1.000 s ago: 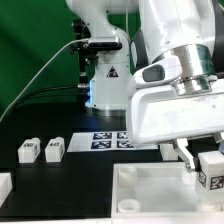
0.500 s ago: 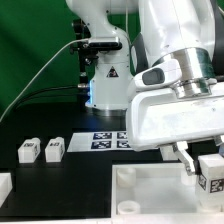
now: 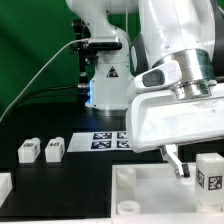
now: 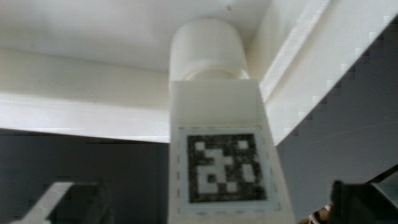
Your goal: Assemble one leg
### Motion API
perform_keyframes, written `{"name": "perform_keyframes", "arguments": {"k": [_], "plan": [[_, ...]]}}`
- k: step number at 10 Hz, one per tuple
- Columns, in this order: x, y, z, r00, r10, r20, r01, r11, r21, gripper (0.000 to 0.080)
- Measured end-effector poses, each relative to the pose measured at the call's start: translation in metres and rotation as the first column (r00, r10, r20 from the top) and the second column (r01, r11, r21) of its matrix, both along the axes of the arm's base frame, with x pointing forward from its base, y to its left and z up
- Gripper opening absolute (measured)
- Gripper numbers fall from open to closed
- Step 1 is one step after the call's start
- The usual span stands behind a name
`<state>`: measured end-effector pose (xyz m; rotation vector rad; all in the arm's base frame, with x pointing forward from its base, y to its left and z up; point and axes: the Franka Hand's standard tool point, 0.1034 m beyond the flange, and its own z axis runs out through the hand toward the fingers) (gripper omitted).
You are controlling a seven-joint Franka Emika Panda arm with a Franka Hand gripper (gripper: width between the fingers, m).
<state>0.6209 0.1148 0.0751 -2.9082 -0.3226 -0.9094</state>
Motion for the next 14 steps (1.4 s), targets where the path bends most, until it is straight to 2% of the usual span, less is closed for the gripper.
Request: {"name": "perform_keyframes", "arguments": {"k": [7, 9, 10, 11, 12, 14], "plan": [[-0.001, -0.001, 0.0, 1.0, -0.001, -0.009, 0.001, 1.0, -0.001, 0.0648], [-0.002, -0.002, 0.014, 0.996, 0.003, -0.091, -0.004, 1.0, -0.008, 0.0648], [0.001, -0.003, 0.02, 0.996, 0.003, -0.088, -0.004, 1.0, -0.008, 0.0648], [0.001, -0.003, 0.017, 0.995, 0.002, -0.103, -0.003, 1.0, -0.008, 0.0648], [-0.003, 0.002, 0.01, 0.97, 0.014, -0.244, -0.018, 1.0, -0.013, 0.0648], [0.003, 0.003, 0.012, 0.929, 0.022, -0.369, -0.03, 0.999, -0.017, 0.0648]]}}
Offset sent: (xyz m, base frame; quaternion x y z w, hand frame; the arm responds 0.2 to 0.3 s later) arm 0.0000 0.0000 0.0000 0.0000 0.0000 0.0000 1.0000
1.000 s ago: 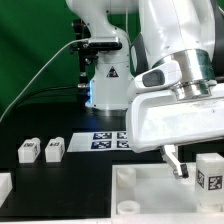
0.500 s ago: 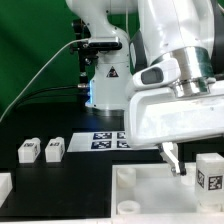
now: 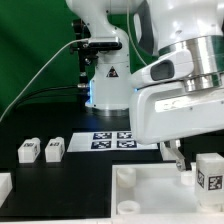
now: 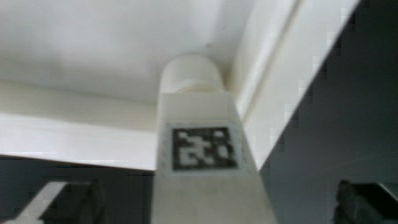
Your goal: Assemble one leg
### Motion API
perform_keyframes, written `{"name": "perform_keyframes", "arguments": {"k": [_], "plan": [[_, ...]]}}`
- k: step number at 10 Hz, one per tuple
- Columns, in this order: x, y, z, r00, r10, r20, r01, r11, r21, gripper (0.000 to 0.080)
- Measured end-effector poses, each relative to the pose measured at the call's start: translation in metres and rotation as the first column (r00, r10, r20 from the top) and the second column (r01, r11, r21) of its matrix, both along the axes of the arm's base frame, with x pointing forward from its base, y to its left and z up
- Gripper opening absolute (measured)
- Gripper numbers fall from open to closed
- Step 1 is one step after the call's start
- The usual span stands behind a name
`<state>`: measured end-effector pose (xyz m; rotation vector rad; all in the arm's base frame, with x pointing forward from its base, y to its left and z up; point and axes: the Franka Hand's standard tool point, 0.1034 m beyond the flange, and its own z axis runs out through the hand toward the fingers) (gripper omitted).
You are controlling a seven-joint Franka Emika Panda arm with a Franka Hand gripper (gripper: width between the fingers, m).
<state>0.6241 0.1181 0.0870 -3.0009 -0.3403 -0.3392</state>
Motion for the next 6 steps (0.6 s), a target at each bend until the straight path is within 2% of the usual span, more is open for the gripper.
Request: {"name": "perform_keyframes", "arguments": {"k": [1, 3, 5, 6], "plan": [[-0.005, 0.001, -0.001, 0.994, 0.003, -0.109, -0.004, 1.0, -0.007, 0.0648], [0.001, 0.003, 0.002, 0.979, 0.016, -0.204, -0.019, 1.0, -0.01, 0.0648], [0.009, -0.007, 0.002, 0.98, -0.001, -0.2, -0.001, 1.0, -0.009, 0.0648], [0.009, -0.007, 0.003, 0.98, -0.002, -0.199, 0.0, 1.0, -0.009, 0.0648]]}}
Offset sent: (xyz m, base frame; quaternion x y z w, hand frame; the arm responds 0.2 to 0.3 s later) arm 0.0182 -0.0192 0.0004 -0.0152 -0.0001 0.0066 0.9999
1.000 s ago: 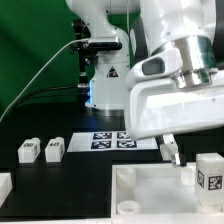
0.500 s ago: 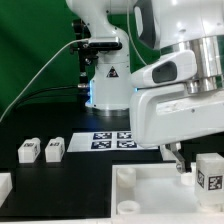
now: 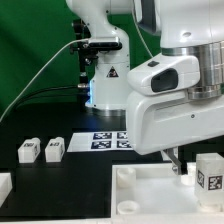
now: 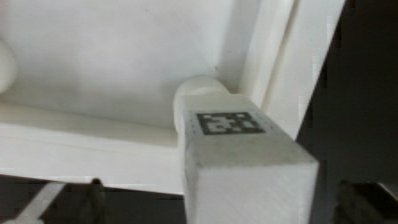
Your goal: Assemble one leg
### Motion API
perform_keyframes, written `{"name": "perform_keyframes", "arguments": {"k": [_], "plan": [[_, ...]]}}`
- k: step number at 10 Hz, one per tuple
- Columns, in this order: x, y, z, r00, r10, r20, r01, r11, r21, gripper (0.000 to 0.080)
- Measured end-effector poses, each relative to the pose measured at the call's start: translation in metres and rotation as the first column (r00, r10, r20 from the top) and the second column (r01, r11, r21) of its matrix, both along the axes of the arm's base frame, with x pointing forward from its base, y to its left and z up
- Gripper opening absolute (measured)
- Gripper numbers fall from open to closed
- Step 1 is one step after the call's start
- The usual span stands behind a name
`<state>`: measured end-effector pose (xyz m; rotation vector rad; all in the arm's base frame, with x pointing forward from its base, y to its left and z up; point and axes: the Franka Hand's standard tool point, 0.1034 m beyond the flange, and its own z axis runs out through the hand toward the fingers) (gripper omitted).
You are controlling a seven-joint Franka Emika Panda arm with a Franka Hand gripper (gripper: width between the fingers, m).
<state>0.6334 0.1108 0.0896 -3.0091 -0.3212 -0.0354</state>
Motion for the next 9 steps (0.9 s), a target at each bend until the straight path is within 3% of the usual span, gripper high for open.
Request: {"name": "perform_keyframes", "arguments": {"k": [3, 5, 6, 7, 9], "plan": [[0.0032, 0.0, 0.0013, 1.0, -0.002, 0.006, 0.002, 1.0, 0.001, 0.0648], [0.0031, 0.0001, 0.0013, 1.0, -0.006, 0.005, 0.006, 1.0, 0.001, 0.039], [0.0031, 0.0003, 0.0013, 1.0, -0.027, 0.003, 0.027, 1.0, 0.002, 0.039], [0.0031, 0.0004, 0.0013, 0.999, -0.043, 0.001, 0.043, 0.999, 0.002, 0.0289], [0.0027, 0.0022, 0.0012, 0.975, -0.22, -0.023, 0.22, 0.975, 0.008, 0.0289]]}}
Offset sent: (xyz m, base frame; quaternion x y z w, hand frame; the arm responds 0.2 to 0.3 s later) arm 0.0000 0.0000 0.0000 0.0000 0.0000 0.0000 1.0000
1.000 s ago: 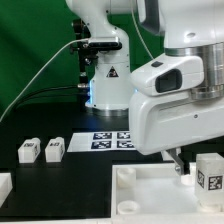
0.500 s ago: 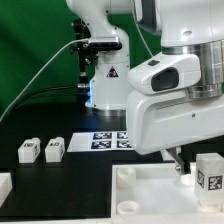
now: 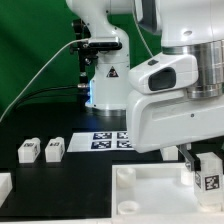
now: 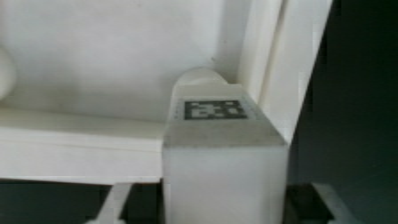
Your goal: Assemble one leg
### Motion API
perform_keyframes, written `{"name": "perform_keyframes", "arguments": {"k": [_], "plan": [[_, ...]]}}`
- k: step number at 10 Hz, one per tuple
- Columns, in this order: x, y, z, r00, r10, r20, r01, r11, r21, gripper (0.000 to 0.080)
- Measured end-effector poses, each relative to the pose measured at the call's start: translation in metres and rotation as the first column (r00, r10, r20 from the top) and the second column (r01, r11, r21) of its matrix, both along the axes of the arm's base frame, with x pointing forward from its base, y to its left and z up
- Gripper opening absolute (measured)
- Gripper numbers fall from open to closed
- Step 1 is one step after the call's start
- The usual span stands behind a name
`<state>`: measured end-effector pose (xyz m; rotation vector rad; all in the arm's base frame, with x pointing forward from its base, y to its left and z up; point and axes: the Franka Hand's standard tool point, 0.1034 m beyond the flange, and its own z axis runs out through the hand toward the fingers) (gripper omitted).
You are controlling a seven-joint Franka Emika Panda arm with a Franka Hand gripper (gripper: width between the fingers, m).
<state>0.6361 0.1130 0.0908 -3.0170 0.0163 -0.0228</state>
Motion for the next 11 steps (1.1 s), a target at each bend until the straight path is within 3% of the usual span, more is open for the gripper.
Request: {"name": "perform_keyframes", "arguments": {"k": [2, 3, 5, 7, 9, 10, 11], "plan": [[0.003, -0.001, -0.002, 0.938, -0.345, -0.01, 0.345, 0.938, 0.008, 0.0289], [0.002, -0.004, -0.001, 0.831, -0.555, -0.041, 0.556, 0.831, 0.014, 0.0289], [0.002, -0.01, -0.002, 0.604, -0.787, -0.123, 0.795, 0.606, 0.025, 0.0291], [0.001, -0.01, -0.003, 0.381, -0.908, -0.174, 0.921, 0.389, -0.018, 0.0291], [0.001, -0.009, -0.003, 0.218, -0.955, -0.202, 0.969, 0.236, -0.069, 0.0291], [0.001, -0.008, -0.003, 0.209, -0.957, -0.202, 0.972, 0.227, -0.069, 0.0342], [0.001, -0.007, -0.003, 0.23, -0.952, -0.2, 0.967, 0.248, -0.065, 0.0477]]}}
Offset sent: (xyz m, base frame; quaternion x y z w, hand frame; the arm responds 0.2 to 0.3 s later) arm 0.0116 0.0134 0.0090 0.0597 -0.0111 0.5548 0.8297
